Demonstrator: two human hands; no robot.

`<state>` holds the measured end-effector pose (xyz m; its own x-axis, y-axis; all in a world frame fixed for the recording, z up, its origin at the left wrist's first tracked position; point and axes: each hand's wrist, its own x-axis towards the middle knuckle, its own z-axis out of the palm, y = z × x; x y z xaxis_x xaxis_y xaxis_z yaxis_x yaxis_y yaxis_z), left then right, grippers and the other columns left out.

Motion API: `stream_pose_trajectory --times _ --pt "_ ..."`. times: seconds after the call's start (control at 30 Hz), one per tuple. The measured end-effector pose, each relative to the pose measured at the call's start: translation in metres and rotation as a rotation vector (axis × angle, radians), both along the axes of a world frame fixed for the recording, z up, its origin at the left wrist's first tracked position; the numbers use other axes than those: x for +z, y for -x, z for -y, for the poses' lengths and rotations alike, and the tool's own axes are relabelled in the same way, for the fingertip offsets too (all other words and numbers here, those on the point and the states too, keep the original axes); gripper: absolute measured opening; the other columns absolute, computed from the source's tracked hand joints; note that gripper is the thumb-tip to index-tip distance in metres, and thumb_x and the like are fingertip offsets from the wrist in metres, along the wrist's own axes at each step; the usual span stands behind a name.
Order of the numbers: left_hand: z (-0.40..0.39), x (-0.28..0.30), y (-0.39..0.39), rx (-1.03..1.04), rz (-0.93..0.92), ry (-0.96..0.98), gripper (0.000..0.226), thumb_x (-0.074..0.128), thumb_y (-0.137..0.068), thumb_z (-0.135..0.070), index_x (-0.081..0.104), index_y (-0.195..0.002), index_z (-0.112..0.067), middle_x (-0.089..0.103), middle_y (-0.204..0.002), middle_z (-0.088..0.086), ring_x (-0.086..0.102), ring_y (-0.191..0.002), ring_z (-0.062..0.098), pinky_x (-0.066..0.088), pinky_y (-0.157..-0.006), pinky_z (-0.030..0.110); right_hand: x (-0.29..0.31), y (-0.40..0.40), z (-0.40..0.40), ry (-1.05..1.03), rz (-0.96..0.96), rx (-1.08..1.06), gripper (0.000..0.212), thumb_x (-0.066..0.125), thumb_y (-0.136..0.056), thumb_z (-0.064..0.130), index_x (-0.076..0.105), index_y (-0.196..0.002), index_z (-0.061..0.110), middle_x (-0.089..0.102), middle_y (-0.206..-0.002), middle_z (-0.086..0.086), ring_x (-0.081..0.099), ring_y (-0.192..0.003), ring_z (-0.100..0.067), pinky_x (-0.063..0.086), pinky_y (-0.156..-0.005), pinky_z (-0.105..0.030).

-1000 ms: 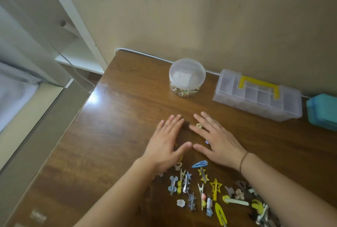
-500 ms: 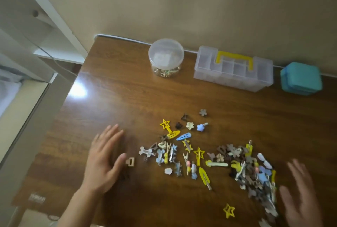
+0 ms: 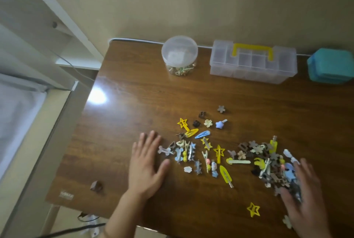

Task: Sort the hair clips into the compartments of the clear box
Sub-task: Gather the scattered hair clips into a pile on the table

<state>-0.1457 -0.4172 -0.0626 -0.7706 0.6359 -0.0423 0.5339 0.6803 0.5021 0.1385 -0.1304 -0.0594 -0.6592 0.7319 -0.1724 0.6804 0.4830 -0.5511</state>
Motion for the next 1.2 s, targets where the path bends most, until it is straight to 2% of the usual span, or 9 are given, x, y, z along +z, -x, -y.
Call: stream_pose_trajectory --times 0.07,0.2,0.37,0.53,0.6,0.7,0.9,1.03,1.2 --pt "-0.019 0.002 -0.011 -0.048 0.028 -0.001 0.072 0.027 -0.092 -0.069 0.032 -0.151 -0.027 0.018 -0.162 -0.009 0.005 -0.151 0.014 0.01 -0.12 0.049 0.0 0.012 0.003 -0.015 -0.002 0.026 0.084 0.037 -0.08 0.065 0.031 -0.148 0.015 0.008 -0.158 0.02 0.005 -0.147 -0.012 0.018 -0.114 -0.057" --pt "-0.061 0.007 -0.032 -0.126 0.065 -0.032 0.077 0.023 -0.091 -0.072 0.026 -0.153 -0.026 0.014 -0.163 -0.009 0.0 -0.151 0.01 0.008 -0.121 0.048 0.001 0.039 0.015 -0.025 -0.017 0.07 0.088 0.025 -0.083 0.077 0.031 -0.148 0.018 0.013 -0.161 0.007 0.001 -0.148 -0.009 0.015 -0.115 -0.052" --pt "-0.063 0.012 -0.031 -0.075 0.092 -0.128 0.069 0.033 -0.095 -0.062 0.027 -0.153 -0.025 0.013 -0.163 -0.011 0.001 -0.151 0.009 0.008 -0.121 0.047 0.009 0.069 0.021 -0.061 -0.04 0.107 0.087 0.023 -0.084 0.076 0.034 -0.147 0.017 0.018 -0.161 -0.002 0.005 -0.149 -0.02 0.011 -0.115 -0.058" --pt "0.025 0.019 -0.002 0.255 -0.126 -0.235 0.054 0.044 -0.096 -0.046 0.048 -0.141 -0.015 0.034 -0.157 0.002 0.022 -0.148 0.021 0.021 -0.117 0.052 0.023 0.092 0.015 -0.068 -0.068 0.139 0.087 0.023 -0.081 0.078 0.034 -0.146 0.021 0.018 -0.16 0.002 0.004 -0.149 -0.015 0.013 -0.114 -0.06" --pt "0.07 0.015 0.002 0.481 -0.2 -0.175 0.053 0.046 -0.094 -0.042 0.051 -0.138 -0.012 0.037 -0.155 0.007 0.025 -0.146 0.025 0.024 -0.115 0.054 0.022 0.097 0.008 -0.079 -0.054 0.163 0.084 0.026 -0.08 0.077 0.033 -0.147 0.026 0.017 -0.161 0.006 0.002 -0.148 -0.011 0.013 -0.115 -0.06" --pt "0.116 0.003 0.003 0.696 -0.126 0.014 0.065 0.037 -0.092 -0.051 0.045 -0.143 -0.012 0.028 -0.159 0.007 0.021 -0.147 0.03 0.02 -0.115 0.055 0.014 0.098 -0.005 -0.068 -0.038 0.196 0.072 0.032 -0.082 0.073 0.025 -0.147 0.042 0.01 -0.161 0.017 0.002 -0.149 -0.012 0.015 -0.114 -0.063" --pt "0.093 -0.005 -0.005 0.426 -0.032 0.08 0.073 0.033 -0.091 -0.062 0.032 -0.151 -0.021 0.016 -0.163 -0.002 0.004 -0.151 0.017 0.008 -0.121 0.044 0.013 0.088 -0.022 -0.094 0.007 0.207 0.063 0.028 -0.08 0.08 0.021 -0.138 0.058 0.009 -0.156 0.028 0.008 -0.149 -0.015 0.019 -0.113 -0.062" --pt "0.028 -0.001 -0.02 0.159 -0.001 0.073 0.073 0.031 -0.093 -0.065 0.021 -0.154 -0.027 0.005 -0.164 -0.009 -0.007 -0.15 0.011 -0.001 -0.122 0.04 0.03 0.075 -0.016 -0.053 0.036 0.143 0.1 0.02 -0.069 0.092 0.039 -0.144 0.028 0.023 -0.159 0.005 0.013 -0.147 -0.02 0.018 -0.114 -0.056" --pt "-0.056 0.003 -0.043 -0.038 0.066 0.007 0.076 0.024 -0.092 -0.071 0.013 -0.155 -0.03 -0.002 -0.163 -0.013 -0.013 -0.149 0.006 -0.002 -0.121 0.042 0.022 0.052 -0.018 0.003 -0.019 0.098 0.091 0.026 -0.076 0.086 0.034 -0.146 0.029 0.019 -0.158 0.009 0.01 -0.148 -0.015 0.018 -0.116 -0.056"
